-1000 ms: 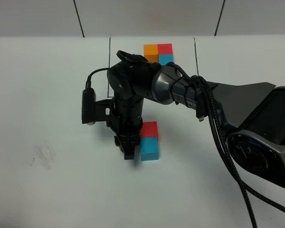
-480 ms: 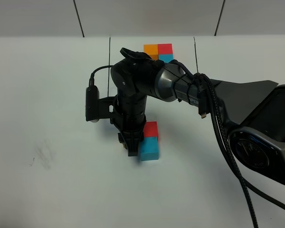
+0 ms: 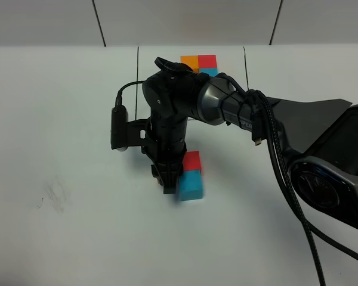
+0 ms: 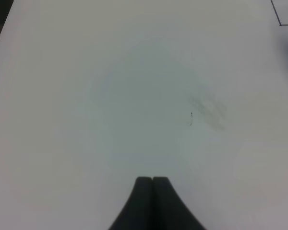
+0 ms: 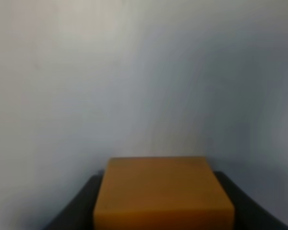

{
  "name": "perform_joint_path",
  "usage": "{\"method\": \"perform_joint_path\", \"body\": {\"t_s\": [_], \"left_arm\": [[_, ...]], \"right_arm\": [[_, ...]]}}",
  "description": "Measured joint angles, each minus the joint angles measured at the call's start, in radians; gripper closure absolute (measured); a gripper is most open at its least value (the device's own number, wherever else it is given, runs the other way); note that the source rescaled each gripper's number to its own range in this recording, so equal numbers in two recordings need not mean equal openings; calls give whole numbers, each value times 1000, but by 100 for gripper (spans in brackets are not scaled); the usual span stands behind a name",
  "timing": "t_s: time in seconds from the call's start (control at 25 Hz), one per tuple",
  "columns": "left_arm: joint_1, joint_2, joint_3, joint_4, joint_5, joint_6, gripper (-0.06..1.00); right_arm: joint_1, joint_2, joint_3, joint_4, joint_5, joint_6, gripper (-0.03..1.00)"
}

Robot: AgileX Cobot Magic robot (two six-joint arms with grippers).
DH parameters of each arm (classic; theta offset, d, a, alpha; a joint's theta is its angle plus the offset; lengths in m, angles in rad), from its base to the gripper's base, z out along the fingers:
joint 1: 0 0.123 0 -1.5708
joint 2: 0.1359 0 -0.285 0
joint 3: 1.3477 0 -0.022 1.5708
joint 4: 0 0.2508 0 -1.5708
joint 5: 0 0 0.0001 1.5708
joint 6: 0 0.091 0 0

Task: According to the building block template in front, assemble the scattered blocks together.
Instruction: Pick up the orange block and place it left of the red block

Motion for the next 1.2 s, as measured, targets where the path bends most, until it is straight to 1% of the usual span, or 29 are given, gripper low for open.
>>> {"method": "perform_joint_path", "body": {"t_s": [0.4,1.2], "left_arm": [[0,0,0,0,0,0,94],[0,0,0,0,0,1,94]], "right_arm": [[-15,0,0,-1,3,-2,53],[-17,4,0,14,17,-4,54]]}}
